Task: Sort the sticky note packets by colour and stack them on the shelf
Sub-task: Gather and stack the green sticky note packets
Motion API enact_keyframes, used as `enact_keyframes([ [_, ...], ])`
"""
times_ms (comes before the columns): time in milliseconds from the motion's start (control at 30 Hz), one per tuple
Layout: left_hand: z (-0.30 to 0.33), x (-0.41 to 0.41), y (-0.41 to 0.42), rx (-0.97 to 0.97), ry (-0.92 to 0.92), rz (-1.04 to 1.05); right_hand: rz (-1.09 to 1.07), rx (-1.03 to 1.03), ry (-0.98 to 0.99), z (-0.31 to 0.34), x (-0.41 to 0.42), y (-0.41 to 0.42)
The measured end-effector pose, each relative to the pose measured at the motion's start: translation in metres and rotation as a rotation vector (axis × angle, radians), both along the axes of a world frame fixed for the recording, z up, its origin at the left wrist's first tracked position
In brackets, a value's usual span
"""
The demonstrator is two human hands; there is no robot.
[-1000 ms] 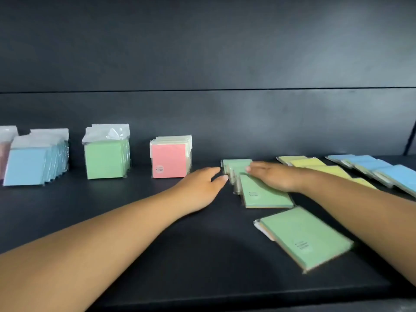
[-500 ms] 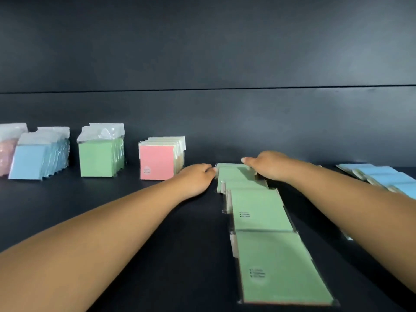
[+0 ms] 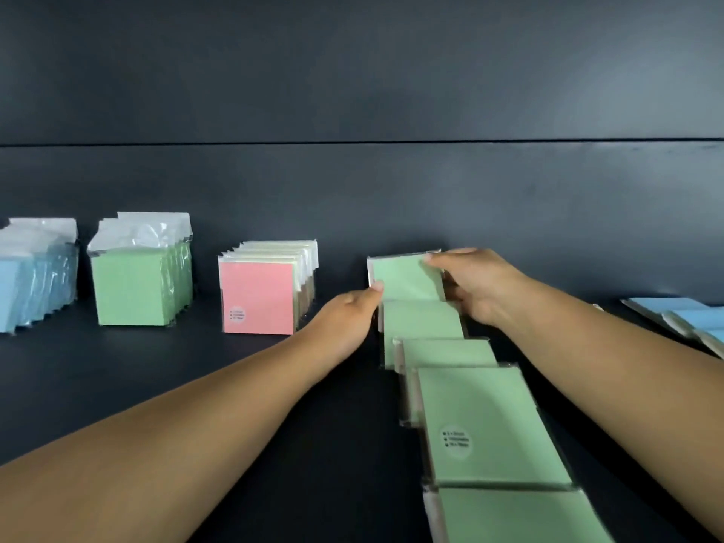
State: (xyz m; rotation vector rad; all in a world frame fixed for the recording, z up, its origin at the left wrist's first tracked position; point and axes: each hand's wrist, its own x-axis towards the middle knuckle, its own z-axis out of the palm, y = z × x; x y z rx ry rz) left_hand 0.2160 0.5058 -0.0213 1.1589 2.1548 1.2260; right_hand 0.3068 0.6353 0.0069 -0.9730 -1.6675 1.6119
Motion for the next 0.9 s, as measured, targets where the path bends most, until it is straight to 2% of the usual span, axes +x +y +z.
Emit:
enact_keyframes([
  [67, 0.000, -0.002, -0.002, 0.111, -0.073, 0.029, 0.027, 0.017, 0.084, 0.004, 0.002, 0.001],
  [200, 0.001, -0.004, 0.000, 0.344, -0.175, 0.099, 0.136, 0.196, 0.182, 0.014, 0.006, -0.009],
  [300, 0.006, 0.000, -0.002, 0.454, -0.222, 0.074, 0.222, 0.266, 0.214, 0.025, 0.010, -0.018],
  [433, 0.014, 0.001, -0.005, 0.507, -0.280, 0.080, 0.306, 0.266, 0.187, 0.029, 0.012, -0.026],
  [600, 0.012, -0.004, -0.009, 0.504, -0.255, 0.121, 0.338, 0.225, 0.141, 0.026, 0.013, -0.030],
  [667, 0.011, -0.004, -0.011, 0.492, -0.230, 0.102, 0.336, 0.196, 0.051, 0.025, 0.016, -0.027],
  [833, 0.004, -0.006, -0.011, 0.454, -0.212, 0.103, 0.291, 0.182, -0.443, 0.010, 0.026, -0.016],
  [900, 0.007, -0.003, -0.012, 0.474, -0.172, 0.151, 0.332, 0.215, -0.498, 0.008, 0.030, -0.015],
])
